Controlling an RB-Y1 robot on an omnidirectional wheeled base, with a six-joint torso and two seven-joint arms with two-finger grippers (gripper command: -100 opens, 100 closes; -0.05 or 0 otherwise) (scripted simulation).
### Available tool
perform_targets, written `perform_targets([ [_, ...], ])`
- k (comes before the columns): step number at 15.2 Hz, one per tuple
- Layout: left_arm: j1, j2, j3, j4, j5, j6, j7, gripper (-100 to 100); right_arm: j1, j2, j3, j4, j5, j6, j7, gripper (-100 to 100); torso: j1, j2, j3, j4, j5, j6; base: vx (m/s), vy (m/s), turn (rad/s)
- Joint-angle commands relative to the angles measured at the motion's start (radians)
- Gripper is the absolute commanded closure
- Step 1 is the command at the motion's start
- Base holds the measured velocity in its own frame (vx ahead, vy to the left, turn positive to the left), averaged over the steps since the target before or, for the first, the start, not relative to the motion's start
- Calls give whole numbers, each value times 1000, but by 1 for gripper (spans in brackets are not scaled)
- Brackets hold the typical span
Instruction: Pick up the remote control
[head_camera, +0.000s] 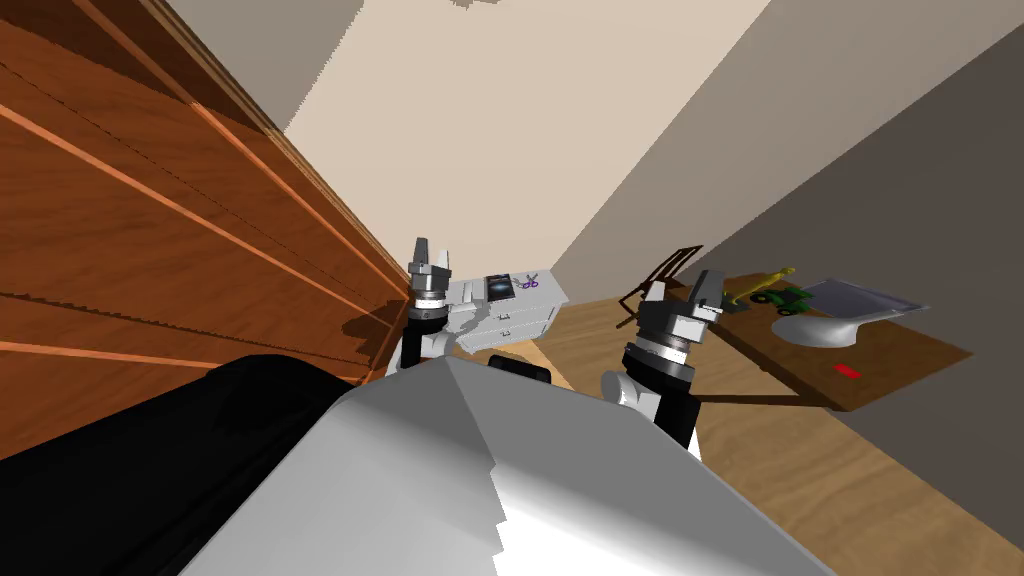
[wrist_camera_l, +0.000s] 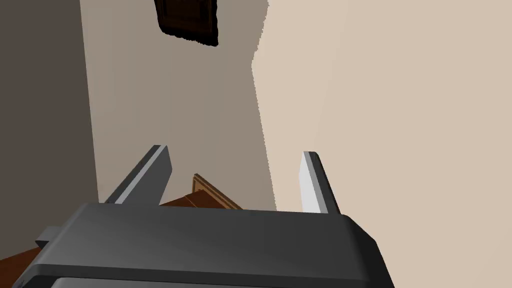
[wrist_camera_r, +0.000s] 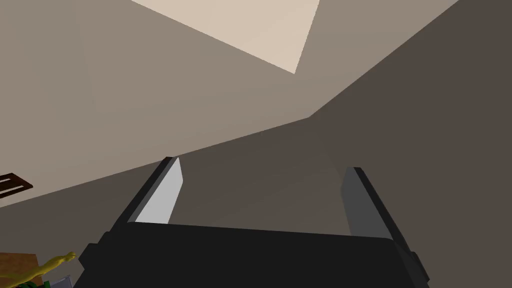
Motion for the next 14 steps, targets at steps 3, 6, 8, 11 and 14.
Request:
perform_targets([
  [3, -6, 58, 14, 13, 26, 51, 11, -100, 0, 0, 0, 0, 0, 0, 0, 0, 1, 2, 1, 0, 0, 1, -30, 4, -187],
  [6, -11, 91, 29, 28, 53, 104, 22, -100, 0, 0, 0, 0, 0, 0, 0, 0, 1, 3, 2, 1, 0, 1, -42, 10, -217],
  [8, -13, 106, 38, 37, 70, 138, 30, -100, 0, 0, 0, 0, 0, 0, 0, 0, 1, 3, 2, 1, 0, 1, -35, 10, -181],
  [11, -19, 135, 61, 57, 109, 205, 46, -100, 0, 0, 0, 0, 0, 0, 0, 0, 1, 3, 1, 1, 0, 0, -32, 6, -221],
  [14, -21, 149, 74, 69, 130, 259, 55, -100, 0, 0, 0, 0, 0, 0, 0, 0, 1, 3, 1, 1, 0, 1, -35, 11, -224],
])
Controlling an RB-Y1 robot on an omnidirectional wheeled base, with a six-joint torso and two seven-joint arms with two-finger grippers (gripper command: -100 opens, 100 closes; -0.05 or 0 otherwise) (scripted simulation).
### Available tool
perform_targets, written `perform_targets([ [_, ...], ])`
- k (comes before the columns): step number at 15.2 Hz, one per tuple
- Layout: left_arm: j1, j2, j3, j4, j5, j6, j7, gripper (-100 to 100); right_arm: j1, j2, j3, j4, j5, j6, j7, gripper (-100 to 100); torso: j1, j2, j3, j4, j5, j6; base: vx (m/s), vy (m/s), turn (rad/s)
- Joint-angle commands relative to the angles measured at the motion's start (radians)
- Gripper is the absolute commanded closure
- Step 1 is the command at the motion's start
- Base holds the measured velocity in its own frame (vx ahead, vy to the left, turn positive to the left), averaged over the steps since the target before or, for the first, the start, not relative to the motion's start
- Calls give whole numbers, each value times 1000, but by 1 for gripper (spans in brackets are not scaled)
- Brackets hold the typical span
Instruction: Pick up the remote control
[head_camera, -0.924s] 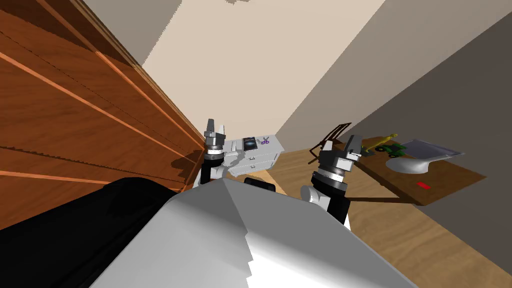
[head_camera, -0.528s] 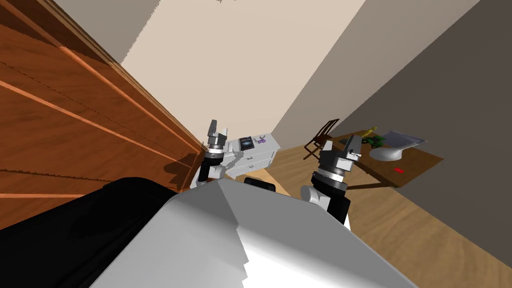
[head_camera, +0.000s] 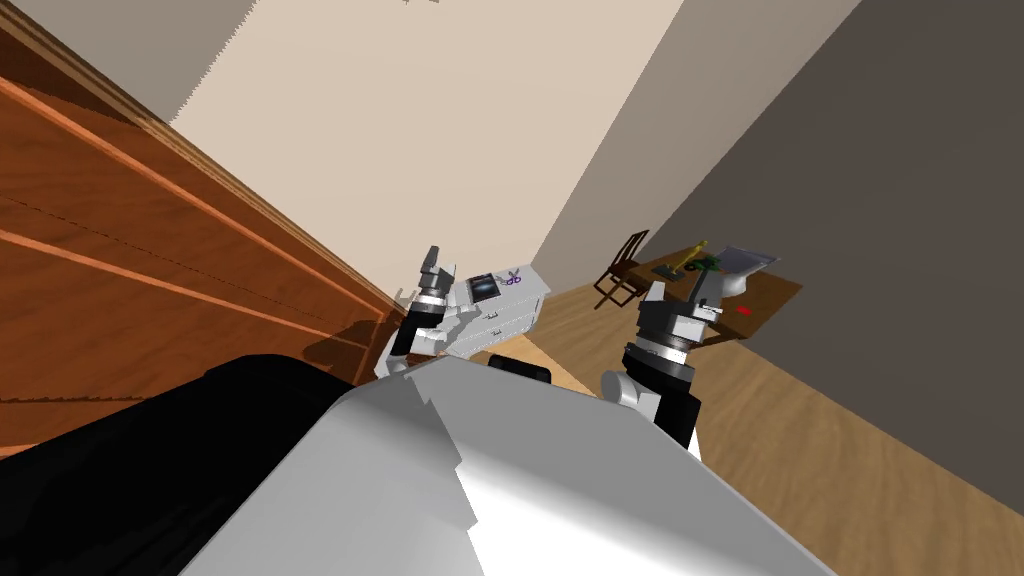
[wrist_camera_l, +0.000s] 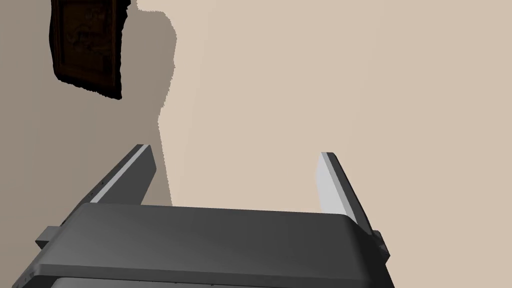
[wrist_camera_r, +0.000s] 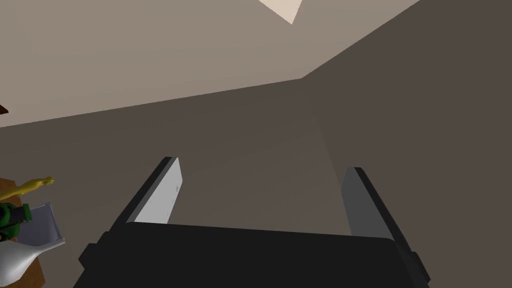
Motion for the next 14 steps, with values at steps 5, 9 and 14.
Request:
perform_targets([
  [5, -5, 30, 32, 34, 54, 119, 23, -100, 0, 0, 0, 0, 0, 0, 0, 0, 0, -1, -1, 0, 0, 0, -26, 8, -187],
  [9, -7, 54, 65, 65, 104, 205, 43, -100, 0, 0, 0, 0, 0, 0, 0, 0, 0, -1, -1, 0, 0, 0, -23, 6, -219],
  [14, -7, 66, 82, 81, 130, 281, 54, -100, 0, 0, 0, 0, 0, 0, 0, 0, 0, -1, -1, 0, 0, 0, -17, 5, -163],
])
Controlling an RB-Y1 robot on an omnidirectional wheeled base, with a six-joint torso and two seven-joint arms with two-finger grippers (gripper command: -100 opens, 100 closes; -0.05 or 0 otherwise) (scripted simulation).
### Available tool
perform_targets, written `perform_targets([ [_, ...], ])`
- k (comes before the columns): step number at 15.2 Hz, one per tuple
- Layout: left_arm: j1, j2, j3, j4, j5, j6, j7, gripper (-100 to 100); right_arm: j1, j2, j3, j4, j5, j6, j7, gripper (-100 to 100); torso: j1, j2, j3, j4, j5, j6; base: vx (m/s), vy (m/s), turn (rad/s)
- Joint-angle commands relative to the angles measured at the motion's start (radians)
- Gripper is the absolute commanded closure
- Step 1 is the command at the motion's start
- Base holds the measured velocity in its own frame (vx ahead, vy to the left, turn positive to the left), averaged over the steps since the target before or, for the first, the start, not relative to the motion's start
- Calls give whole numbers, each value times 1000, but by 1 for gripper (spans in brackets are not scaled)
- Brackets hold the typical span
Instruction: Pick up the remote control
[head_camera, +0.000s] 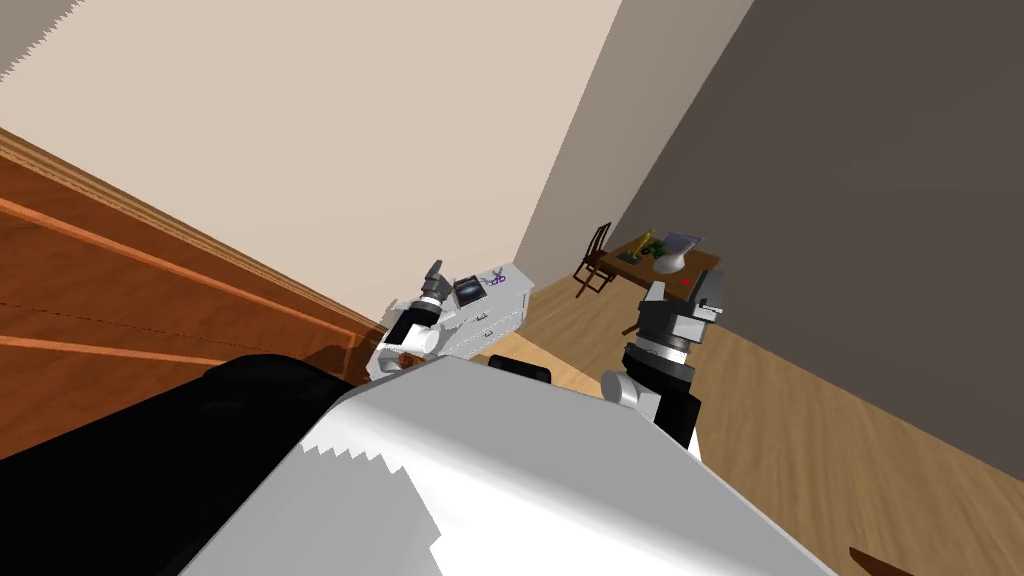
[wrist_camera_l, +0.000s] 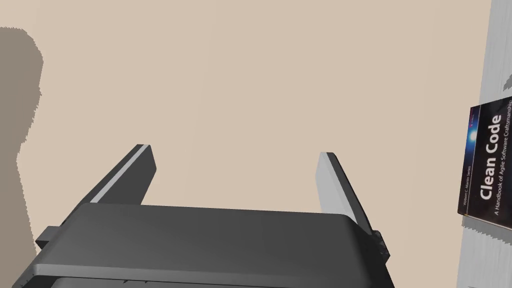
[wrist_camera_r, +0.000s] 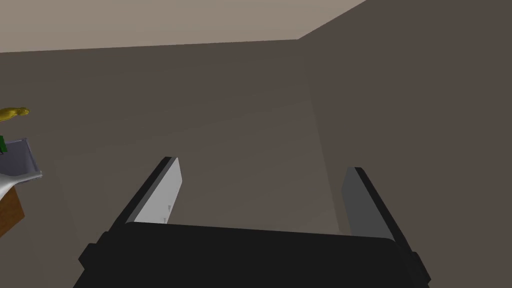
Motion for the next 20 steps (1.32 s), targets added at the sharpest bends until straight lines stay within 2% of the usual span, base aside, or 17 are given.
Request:
perform_targets([
  [1, -1, 11, 20, 20, 29, 50, 12, -100, 0, 0, 0, 0, 0, 0, 0, 0, 0, 0, 0, 0, 0, 0, -16, 2, -233],
  [3, -1, 11, 20, 20, 29, 76, 12, -100, 0, 0, 0, 0, 0, 0, 0, 0, 0, 0, 0, 0, 0, 0, -15, 6, -151],
  [4, 1, 22, 39, 38, 55, 106, 22, -100, 0, 0, 0, 0, 0, 0, 0, 0, 0, 0, 0, 0, 0, 0, -14, 1, -181],
  [6, 1, 22, 39, 38, 55, 136, 22, -100, 0, 0, 0, 0, 0, 0, 0, 0, 0, 0, 0, 0, 0, 1, -13, 4, -170],
  [7, 4, 32, 58, 58, 82, 162, 33, -100, 0, 0, 0, 0, 0, 0, 0, 0, 0, 0, 0, 0, 0, 0, -9, 1, -208],
  [9, 4, 32, 58, 58, 82, 196, 33, -100, 0, 0, 0, 0, 0, 0, 0, 0, 0, 0, 0, 0, 0, 0, -9, 5, -156],
  [10, 8, 41, 78, 79, 109, 225, 44, -100, 0, 0, 0, 0, 0, 0, 0, 0, 0, -1, 0, 0, 0, 0, -8, 0, -212],
  [12, 8, 41, 78, 79, 109, 258, 44, -100, 0, 0, 0, 0, 0, 0, 0, 0, 0, -1, 0, 0, 0, 0, -7, 5, -153],
  [13, 13, 48, 99, 100, 135, 283, 54, -100, 0, 0, 0, 0, 0, 0, 0, 0, 0, -1, 0, 0, 0, 0, -3, 3, -186],
  [15, 13, 48, 99, 100, 135, 320, 54, -100, 0, 0, 0, 0, 0, 0, 0, 0, 0, -1, -1, 0, 0, 0, -2, 8, -158],
  [16, 19, 55, 120, 123, 161, 343, 64, -100, 0, 0, 0, 0, 0, 0, 0, 0, 0, -1, -1, 0, 0, 0, 0, 5, -189],
  [18, 19, 55, 120, 123, 161, 382, 64, -100, 0, 0, 0, 0, 0, 0, 0, 0, 0, -1, -1, 0, 0, 0, 2, 10, -129],
  [19, 26, 61, 142, 146, 186, 405, 74, -100, 0, 0, 0, 0, 0, 0, 0, 0, 0, -1, -1, 0, 0, 0, 6, 7, -172],
  [20, 26, 61, 142, 146, 186, 423, 74, -100, 0, 0, 0, 0, 0, 0, 0, 0, 1, -2, -1, 0, 0, 0, 7, 9, -207],
])
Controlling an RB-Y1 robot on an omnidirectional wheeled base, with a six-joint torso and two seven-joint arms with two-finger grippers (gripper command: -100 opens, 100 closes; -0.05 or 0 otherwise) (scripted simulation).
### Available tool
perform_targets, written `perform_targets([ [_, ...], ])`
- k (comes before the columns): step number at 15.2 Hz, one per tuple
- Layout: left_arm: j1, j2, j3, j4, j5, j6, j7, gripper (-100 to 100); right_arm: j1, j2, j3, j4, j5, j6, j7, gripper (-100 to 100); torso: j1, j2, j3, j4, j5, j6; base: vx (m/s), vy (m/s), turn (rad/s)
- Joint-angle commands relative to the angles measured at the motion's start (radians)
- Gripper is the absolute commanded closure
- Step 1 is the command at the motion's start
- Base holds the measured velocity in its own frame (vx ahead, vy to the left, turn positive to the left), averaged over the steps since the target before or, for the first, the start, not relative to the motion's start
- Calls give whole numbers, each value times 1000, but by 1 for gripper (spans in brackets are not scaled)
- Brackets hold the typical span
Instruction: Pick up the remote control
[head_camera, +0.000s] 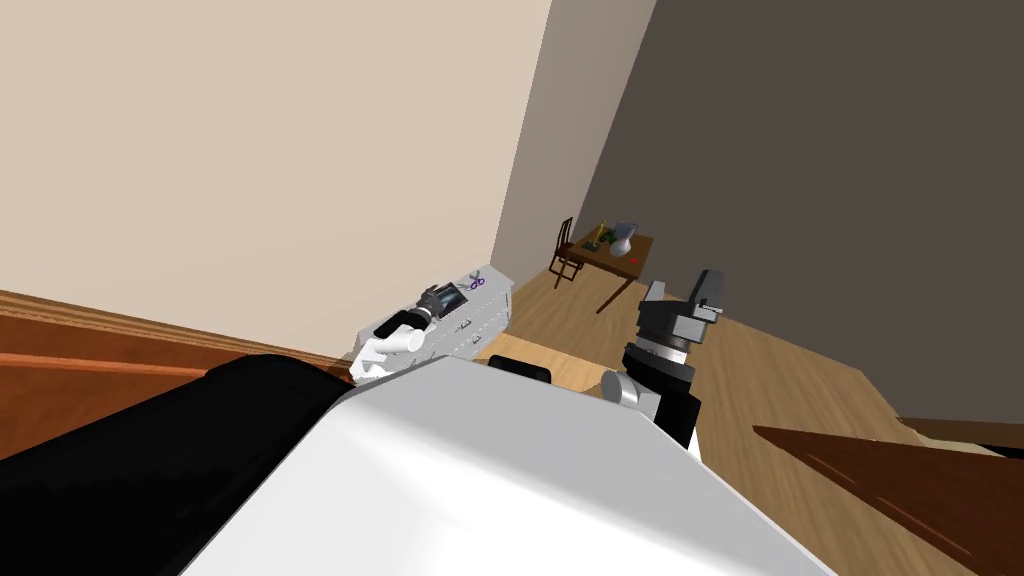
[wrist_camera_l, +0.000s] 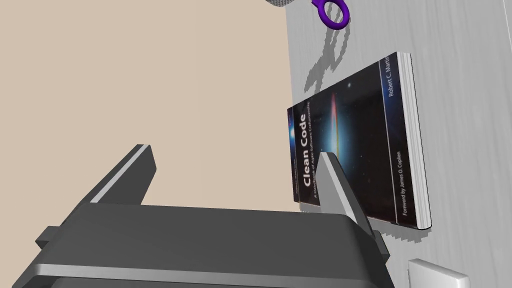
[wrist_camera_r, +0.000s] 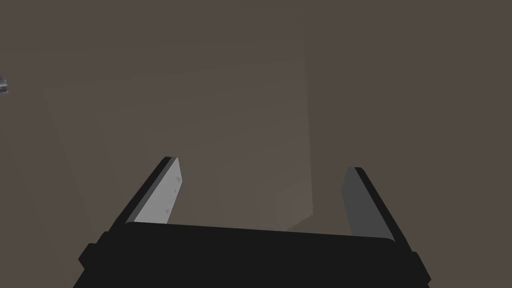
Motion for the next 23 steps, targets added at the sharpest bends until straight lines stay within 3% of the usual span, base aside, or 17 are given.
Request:
perform_targets([
  [1, 9, -2, 5, 3, 8, 47, 3, -100, 0, 0, 0, 0, 0, 0, 0, 0, 0, 0, 0, 0, 0, 0, 5, 12, -80],
  [2, 17, 3, 27, 27, 32, 74, 13, -100, 0, 0, 0, 0, 0, 0, 0, 0, 0, 0, 0, 0, 0, 0, 8, 13, -170],
  [4, 17, 3, 27, 27, 32, 109, 13, -100, 0, 0, 0, 0, 0, 0, 0, 0, 0, 0, 0, 0, 0, 0, 9, 17, -117],
  [5, 26, 8, 49, 51, 56, 136, 22, -100, 0, 0, 0, 0, 0, 0, 0, 0, 0, 0, 0, 0, 0, 0, 14, 17, -183],
  [8, 26, 8, 49, 51, 56, 170, 22, -100, 0, 0, 0, 0, 0, 0, 0, 0, 1, -1, 0, 0, 0, 0, 14, 16, -76],
  [9, 36, 12, 71, 75, 79, 206, 31, -100, 0, 0, 0, 0, 0, 0, 0, 0, 0, -1, 0, 0, 0, -1, 14, 14, -147],
  [11, 36, 12, 71, 75, 79, 231, 31, -100, 0, 0, 0, 0, 0, 0, 0, 0, 1, -1, 0, 0, 0, 0, 16, 22, -118],
  [12, 46, 16, 94, 99, 101, 260, 39, -100, 0, 0, 0, 0, 0, 0, 0, 0, 1, -1, -1, 0, 0, 0, 22, 24, -161],
  [14, 46, 16, 94, 99, 101, 290, 39, -100, 0, 0, 0, 0, 0, 0, 0, 0, 1, -1, -1, 0, 0, 0, 26, 28, -95],
  [15, 57, 19, 116, 123, 122, 316, 47, -100, 0, 0, 0, 0, 0, 0, 0, 0, 1, -1, -1, 0, 0, -1, 25, 30, -128],
  [17, 57, 19, 116, 123, 122, 348, 47, -100, 0, 0, 0, 0, 0, 0, 0, 0, 2, -2, -1, 0, 0, 0, 25, 34, -95],
  [18, 69, 23, 139, 147, 141, 383, 54, -100, 0, 0, 0, 0, 0, 0, 0, 0, 2, -2, -1, 0, 0, -1, 32, 38, -132],
  [23, 81, 27, 161, 171, 160, 459, 61, -100, 0, 0, 0, 0, 0, 0, 0, 0, 2, -3, -2, -1, 1, 0, 33, 39, -83],
])
